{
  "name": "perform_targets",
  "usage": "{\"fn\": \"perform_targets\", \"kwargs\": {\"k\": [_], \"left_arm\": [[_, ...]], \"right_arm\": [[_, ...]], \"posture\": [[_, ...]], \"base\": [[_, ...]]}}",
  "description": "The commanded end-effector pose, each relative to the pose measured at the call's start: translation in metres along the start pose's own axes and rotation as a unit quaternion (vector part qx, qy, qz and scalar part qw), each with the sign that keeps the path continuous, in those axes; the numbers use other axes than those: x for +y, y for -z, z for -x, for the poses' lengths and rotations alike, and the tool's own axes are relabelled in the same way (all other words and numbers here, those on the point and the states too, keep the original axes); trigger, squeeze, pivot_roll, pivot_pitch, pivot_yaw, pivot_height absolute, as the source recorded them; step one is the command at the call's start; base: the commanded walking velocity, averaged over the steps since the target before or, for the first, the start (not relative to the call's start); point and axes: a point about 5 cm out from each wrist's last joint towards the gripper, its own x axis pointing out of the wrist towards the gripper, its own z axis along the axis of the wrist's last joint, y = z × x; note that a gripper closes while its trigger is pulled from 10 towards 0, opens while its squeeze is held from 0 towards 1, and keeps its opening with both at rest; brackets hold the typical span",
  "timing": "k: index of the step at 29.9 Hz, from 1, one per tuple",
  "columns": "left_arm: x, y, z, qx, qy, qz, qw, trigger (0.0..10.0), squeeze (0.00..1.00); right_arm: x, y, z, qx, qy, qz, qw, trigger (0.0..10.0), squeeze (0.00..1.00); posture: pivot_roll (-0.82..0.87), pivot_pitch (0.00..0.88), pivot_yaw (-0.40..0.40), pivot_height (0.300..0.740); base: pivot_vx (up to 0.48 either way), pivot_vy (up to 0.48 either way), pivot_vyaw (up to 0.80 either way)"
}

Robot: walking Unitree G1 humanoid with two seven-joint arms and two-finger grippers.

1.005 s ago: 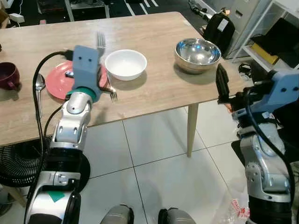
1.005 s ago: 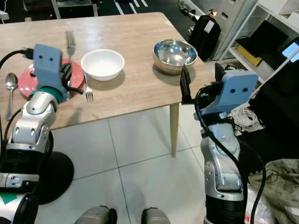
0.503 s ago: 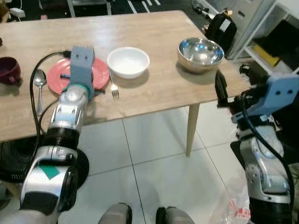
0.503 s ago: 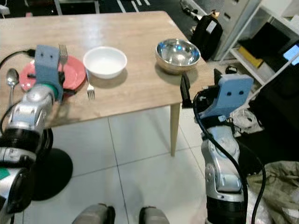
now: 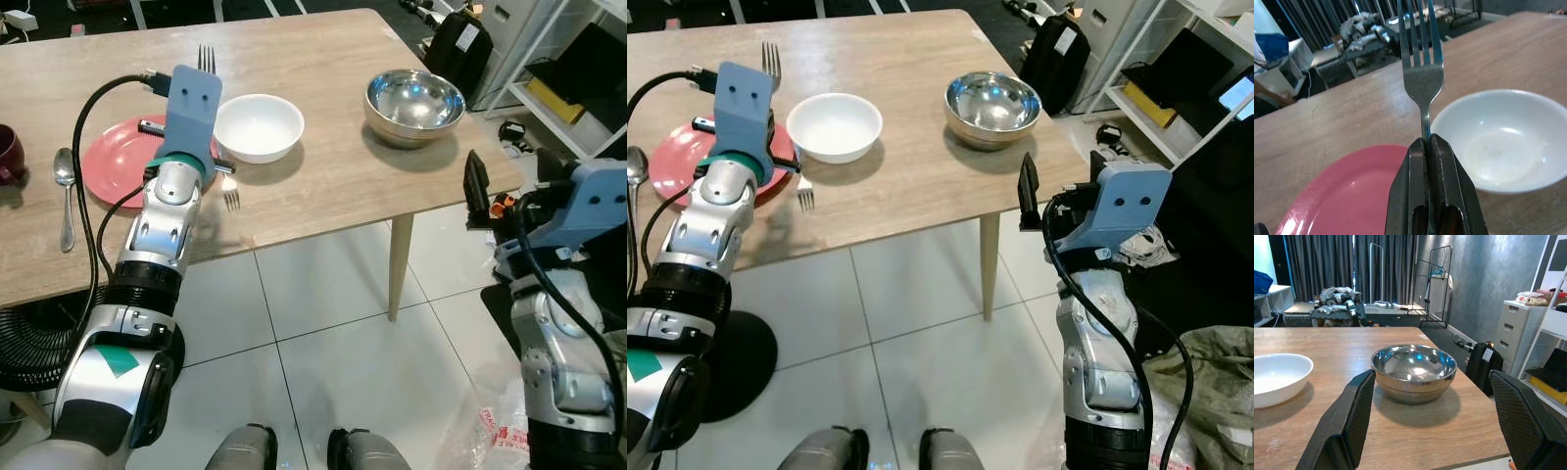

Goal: Setting the table

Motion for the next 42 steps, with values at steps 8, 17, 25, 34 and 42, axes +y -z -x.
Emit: {"fn": "perform_targets", "kwargs": {"k": [8, 17, 25, 34, 42], "left_arm": [[0.0007, 0.0072, -0.0005, 0.007, -0.009, 0.006, 1.000, 10.0, 0.00], [0.0007, 0.0033, -0.0002, -0.011, -0.007, 0.006, 1.000, 10.0, 0.00], [0.0001, 0.0021, -0.0011, -0.016, -0.005, 0.006, 1.000, 10.0, 0.00], [-0.0011, 0.0006, -0.0014, -0.023, -0.002, 0.004, 1.000, 10.0, 0.00], [-0.0025, -0.0004, -0.0018, -0.026, 0.002, 0.003, 1.000, 10.0, 0.00]], "right_arm": [[0.0021, 0.0006, -0.0029, -0.003, 0.000, -0.005, 1.000, 10.0, 0.00], [0.0003, -0.0002, -0.0028, -0.005, 0.005, -0.004, 1.000, 10.0, 0.00], [0.0004, 0.0003, -0.0031, -0.005, 0.005, -0.004, 1.000, 10.0, 0.00], [-0.0002, 0.0001, -0.0034, -0.006, 0.006, -0.003, 1.000, 10.0, 0.00], [-0.0008, -0.0001, -0.0032, -0.007, 0.007, -0.002, 1.000, 10.0, 0.00]], "posture": [[0.06, 0.025, 0.037, 0.740], [0.05, 0.025, 0.040, 0.740], [0.05, 0.022, 0.043, 0.740], [0.05, 0.016, 0.047, 0.740], [0.05, 0.010, 0.049, 0.740]], "base": [[0.000, 0.000, 0.00], [0.307, 0.000, 0.00], [0.382, 0.000, 0.00], [0.381, 0.000, 0.00], [0.372, 0.000, 0.00]]}}
